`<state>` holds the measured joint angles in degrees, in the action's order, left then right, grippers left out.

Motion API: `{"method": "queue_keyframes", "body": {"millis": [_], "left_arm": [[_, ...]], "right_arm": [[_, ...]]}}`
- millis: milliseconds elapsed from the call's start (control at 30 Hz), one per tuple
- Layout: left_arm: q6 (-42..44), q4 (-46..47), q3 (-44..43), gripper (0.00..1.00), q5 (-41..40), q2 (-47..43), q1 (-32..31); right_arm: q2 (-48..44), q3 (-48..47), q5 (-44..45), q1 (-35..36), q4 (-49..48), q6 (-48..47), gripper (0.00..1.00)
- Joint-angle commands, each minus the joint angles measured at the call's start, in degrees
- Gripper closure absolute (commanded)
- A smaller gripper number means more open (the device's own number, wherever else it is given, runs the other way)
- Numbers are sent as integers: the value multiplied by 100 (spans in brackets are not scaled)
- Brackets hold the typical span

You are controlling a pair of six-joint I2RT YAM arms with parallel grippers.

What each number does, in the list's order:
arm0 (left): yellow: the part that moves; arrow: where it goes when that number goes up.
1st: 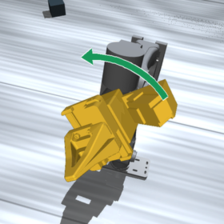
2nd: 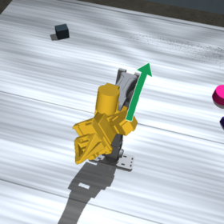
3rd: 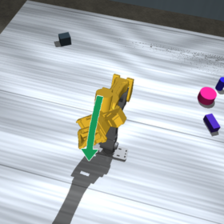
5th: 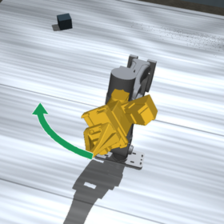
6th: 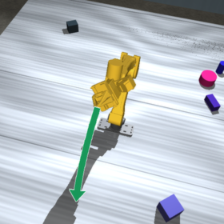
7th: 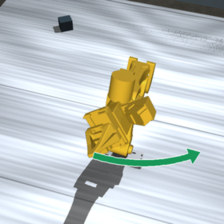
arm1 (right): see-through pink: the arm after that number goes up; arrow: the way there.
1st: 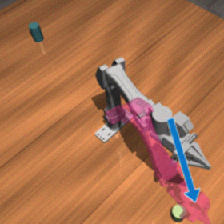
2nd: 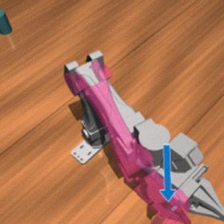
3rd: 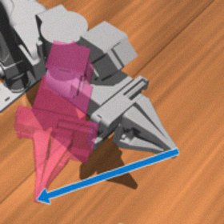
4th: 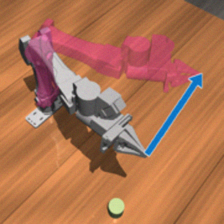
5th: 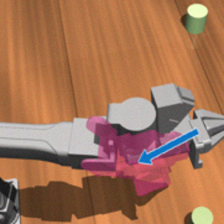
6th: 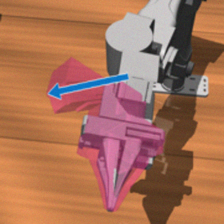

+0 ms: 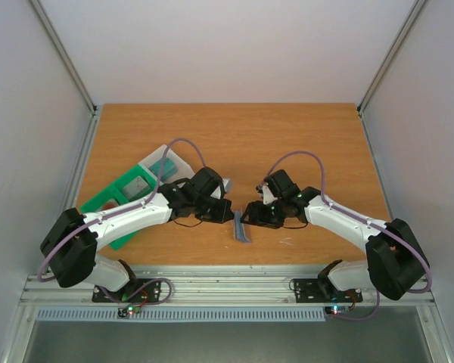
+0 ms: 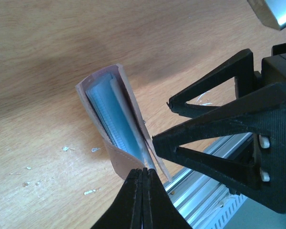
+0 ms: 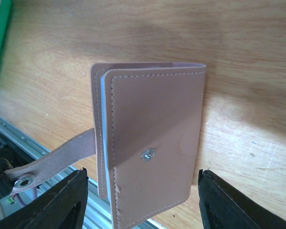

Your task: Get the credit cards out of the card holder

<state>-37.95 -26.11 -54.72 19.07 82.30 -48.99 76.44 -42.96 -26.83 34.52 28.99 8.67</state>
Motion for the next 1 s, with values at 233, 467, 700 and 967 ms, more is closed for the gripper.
{"method": "queue_keyframes", "body": {"millis": [233,467,700,967], "left_arm": [[-52,319,88,100,27,-135,-14],[-29,169,191,100,-174,-315,-14],[-21,16,286,100,-372,-366,-14],[-51,-128,428,100,-557,-397,-15]], "right_arm": [[158,-169,152,65,225,-76,37],[132,-171,920,63,719,-176,50],[15,-154,1574,70,1050,-77,58],[2,-224,2035,59,1378,11,68]]}}
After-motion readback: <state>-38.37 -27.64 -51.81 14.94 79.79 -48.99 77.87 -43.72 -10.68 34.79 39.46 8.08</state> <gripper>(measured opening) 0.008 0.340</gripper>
